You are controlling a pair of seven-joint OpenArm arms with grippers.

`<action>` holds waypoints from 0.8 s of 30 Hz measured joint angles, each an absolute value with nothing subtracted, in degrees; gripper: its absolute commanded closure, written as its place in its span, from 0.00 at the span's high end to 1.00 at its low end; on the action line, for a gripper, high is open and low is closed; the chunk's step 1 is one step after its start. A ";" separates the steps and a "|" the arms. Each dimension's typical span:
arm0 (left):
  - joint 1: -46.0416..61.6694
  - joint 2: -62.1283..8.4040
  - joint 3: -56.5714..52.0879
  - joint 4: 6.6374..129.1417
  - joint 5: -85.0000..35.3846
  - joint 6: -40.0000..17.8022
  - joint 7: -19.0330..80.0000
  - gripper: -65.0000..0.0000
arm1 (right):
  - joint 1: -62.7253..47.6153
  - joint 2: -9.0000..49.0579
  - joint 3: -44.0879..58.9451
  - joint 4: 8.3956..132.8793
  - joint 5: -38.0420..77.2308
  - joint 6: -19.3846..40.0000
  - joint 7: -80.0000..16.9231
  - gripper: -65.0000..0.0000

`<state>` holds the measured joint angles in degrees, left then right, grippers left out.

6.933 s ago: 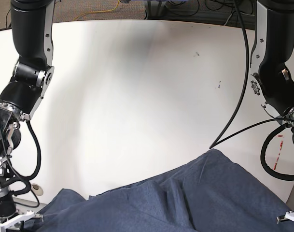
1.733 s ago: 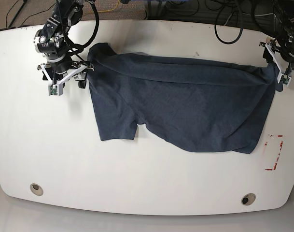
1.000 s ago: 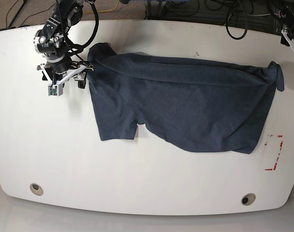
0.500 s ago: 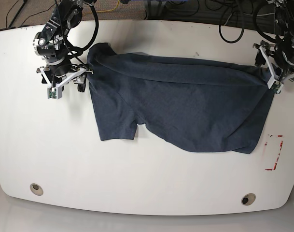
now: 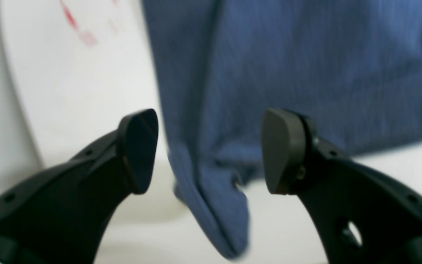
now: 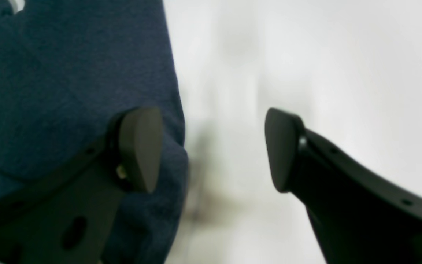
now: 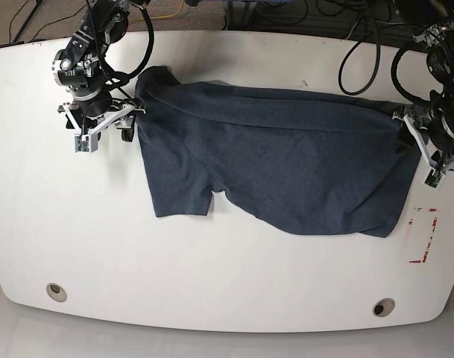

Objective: Layout the t-shirt on the table in an organized manner, then fold the t-shirt properly
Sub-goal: 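Open the left gripper, releasing the shirt, and raise it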

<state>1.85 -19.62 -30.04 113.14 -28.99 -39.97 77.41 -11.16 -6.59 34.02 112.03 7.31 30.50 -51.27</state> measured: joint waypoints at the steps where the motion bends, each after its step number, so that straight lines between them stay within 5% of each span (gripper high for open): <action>1: 0.62 -19.57 -30.41 113.12 -28.97 -39.97 77.43 0.61 | -11.18 -6.55 34.02 112.03 7.31 30.48 -51.27 0.63; 14: -10.41 -19.70 -34.33 109.80 -28.36 -39.97 76.82 0.61 | -10.00 -6.50 34.06 112.03 7.31 30.50 -51.24 0.64; 24: -11.70 -19.62 -34.37 104.33 -28.23 -37.56 65.60 0.61 | -9.26 -6.98 33.52 110.30 7.55 30.50 -53.17 0.63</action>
